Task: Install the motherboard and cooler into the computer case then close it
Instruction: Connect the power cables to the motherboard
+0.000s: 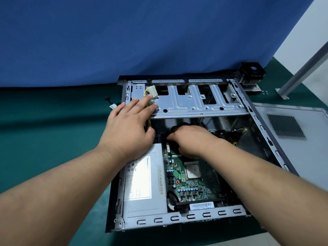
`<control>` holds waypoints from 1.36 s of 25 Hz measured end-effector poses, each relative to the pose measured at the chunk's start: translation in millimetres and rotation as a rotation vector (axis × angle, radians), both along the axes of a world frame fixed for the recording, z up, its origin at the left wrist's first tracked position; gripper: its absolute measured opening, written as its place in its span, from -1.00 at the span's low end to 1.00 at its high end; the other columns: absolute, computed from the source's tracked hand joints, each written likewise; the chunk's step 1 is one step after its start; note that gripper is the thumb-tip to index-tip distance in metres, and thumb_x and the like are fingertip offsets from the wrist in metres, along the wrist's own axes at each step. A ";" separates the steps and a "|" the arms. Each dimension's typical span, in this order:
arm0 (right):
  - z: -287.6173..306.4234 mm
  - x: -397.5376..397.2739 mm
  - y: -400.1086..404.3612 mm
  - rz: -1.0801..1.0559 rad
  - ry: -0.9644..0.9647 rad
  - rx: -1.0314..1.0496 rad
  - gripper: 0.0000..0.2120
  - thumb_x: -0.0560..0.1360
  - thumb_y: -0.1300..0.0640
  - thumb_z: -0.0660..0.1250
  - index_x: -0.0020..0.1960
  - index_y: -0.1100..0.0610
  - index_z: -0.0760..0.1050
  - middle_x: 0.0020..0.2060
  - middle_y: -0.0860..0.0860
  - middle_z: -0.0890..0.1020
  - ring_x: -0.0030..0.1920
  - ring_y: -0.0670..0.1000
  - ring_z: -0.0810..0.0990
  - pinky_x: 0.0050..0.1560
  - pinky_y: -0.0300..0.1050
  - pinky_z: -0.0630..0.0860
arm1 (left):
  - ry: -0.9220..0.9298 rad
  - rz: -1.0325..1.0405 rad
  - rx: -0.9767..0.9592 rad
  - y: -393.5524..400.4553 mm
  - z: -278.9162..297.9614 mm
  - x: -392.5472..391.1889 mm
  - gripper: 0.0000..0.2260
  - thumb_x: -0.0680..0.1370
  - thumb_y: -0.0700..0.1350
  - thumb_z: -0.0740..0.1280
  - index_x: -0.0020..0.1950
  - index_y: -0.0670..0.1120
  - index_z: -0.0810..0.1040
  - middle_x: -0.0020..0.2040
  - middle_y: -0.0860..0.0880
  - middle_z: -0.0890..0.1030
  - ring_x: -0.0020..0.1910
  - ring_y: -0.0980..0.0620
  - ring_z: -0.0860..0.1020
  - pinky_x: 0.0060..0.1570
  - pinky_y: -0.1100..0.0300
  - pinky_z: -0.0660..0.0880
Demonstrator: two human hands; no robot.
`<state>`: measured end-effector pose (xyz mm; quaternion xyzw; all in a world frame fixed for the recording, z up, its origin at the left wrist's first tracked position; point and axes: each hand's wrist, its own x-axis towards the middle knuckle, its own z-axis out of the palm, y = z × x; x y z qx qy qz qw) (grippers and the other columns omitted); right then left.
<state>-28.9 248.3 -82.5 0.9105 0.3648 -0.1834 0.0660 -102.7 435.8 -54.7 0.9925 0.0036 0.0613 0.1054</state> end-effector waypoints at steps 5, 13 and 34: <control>4.2 -7.8 7.8 0.025 -0.040 -0.113 -0.50 0.56 0.21 0.22 0.41 -0.21 0.43 0.32 -0.05 0.55 0.32 0.12 0.52 0.26 0.07 0.49 | 0.000 -0.004 -0.005 -0.1 0.3 -0.7 -0.36 0.46 0.11 0.07 0.58 0.23 0.27 0.64 0.29 0.07 0.62 0.15 0.10 0.58 0.10 -0.09; -0.5 -10.8 -0.7 -0.072 0.120 -0.160 -0.35 0.57 0.15 0.21 0.60 -0.23 0.16 0.54 -0.06 0.33 0.48 0.14 0.36 0.44 0.17 0.29 | 0.011 -0.003 0.000 -1.1 2.4 -2.5 -0.35 0.46 0.11 0.05 0.59 0.21 0.27 0.65 0.27 0.07 0.62 0.13 0.10 0.60 0.08 -0.08; -23.7 -28.9 36.5 -0.525 0.187 0.069 -0.70 0.62 0.19 0.21 0.30 0.18 0.57 0.29 0.18 0.60 0.29 0.24 0.57 0.26 0.04 0.51 | 0.015 0.005 0.011 -1.8 4.1 -2.9 -0.41 0.53 0.08 0.12 0.59 0.23 0.25 0.65 0.27 0.07 0.63 0.12 0.09 0.59 0.09 -0.10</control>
